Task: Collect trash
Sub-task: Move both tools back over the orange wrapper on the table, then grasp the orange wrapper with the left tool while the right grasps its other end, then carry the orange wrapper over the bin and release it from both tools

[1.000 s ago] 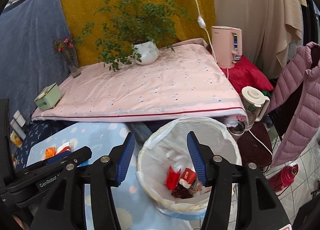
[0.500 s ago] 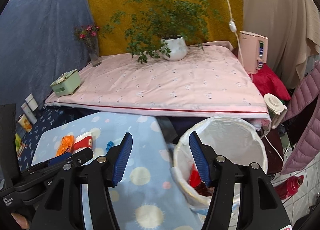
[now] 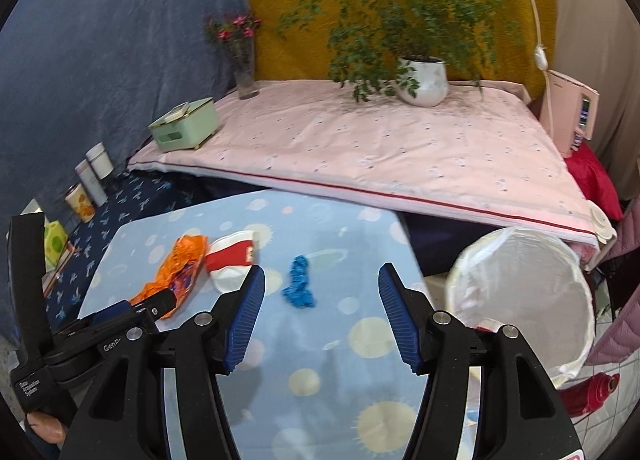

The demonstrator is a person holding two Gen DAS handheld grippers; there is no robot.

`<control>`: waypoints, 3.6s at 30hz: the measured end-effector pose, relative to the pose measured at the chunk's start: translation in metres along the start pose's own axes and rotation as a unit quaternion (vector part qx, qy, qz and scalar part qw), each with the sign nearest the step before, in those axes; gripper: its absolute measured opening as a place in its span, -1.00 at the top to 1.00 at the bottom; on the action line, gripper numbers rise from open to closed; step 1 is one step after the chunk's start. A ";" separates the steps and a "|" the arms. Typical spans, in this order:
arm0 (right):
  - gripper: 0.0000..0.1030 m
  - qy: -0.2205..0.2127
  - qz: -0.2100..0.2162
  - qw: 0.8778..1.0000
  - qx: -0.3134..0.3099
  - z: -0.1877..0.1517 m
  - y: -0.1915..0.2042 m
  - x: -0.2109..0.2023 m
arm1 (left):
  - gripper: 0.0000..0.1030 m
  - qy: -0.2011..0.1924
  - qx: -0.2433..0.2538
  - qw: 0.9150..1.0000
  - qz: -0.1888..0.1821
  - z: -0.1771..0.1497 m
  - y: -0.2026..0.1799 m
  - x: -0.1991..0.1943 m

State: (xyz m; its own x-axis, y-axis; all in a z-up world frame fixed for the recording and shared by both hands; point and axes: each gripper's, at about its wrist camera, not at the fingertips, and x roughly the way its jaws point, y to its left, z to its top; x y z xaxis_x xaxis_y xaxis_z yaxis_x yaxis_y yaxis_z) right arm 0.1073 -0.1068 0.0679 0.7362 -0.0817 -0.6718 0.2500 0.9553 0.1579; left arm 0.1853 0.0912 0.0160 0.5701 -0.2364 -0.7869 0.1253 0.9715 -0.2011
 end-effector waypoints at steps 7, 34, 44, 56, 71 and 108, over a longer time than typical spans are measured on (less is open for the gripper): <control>-0.21 0.018 0.027 0.999 -0.031 -0.008 0.046 0.017 | -0.39 -0.002 -0.032 0.999 0.034 0.000 0.050 0.001; -0.22 0.135 0.084 0.987 -0.028 -0.034 0.151 0.175 | -0.39 0.084 -0.204 0.975 0.039 -0.012 0.203 0.066; 0.61 0.159 0.094 0.982 -0.028 -0.043 0.167 0.211 | 0.57 0.087 -0.182 0.979 -0.002 -0.007 0.189 0.075; 0.94 0.103 0.106 0.989 -0.018 -0.022 0.149 0.156 | 0.80 0.049 -0.130 0.990 -0.025 0.002 0.144 0.034; 0.94 0.004 0.039 0.999 0.026 0.012 0.049 0.052 | 0.80 0.007 -0.019 0.997 -0.075 0.007 0.023 -0.020; 0.94 -0.063 -0.103 0.968 0.219 -0.034 -0.238 -0.055 | 0.79 0.044 0.211 0.964 -0.156 -0.059 -0.250 -0.004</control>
State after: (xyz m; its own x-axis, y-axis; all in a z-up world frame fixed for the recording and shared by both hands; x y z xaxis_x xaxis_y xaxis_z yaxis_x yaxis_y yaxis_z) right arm -0.0140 -0.3200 0.0429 0.7061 -0.3174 -0.6329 0.6219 0.7054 0.3401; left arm 0.1036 -0.1520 0.0355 0.3824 -0.5006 -0.7766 0.6086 0.7689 -0.1960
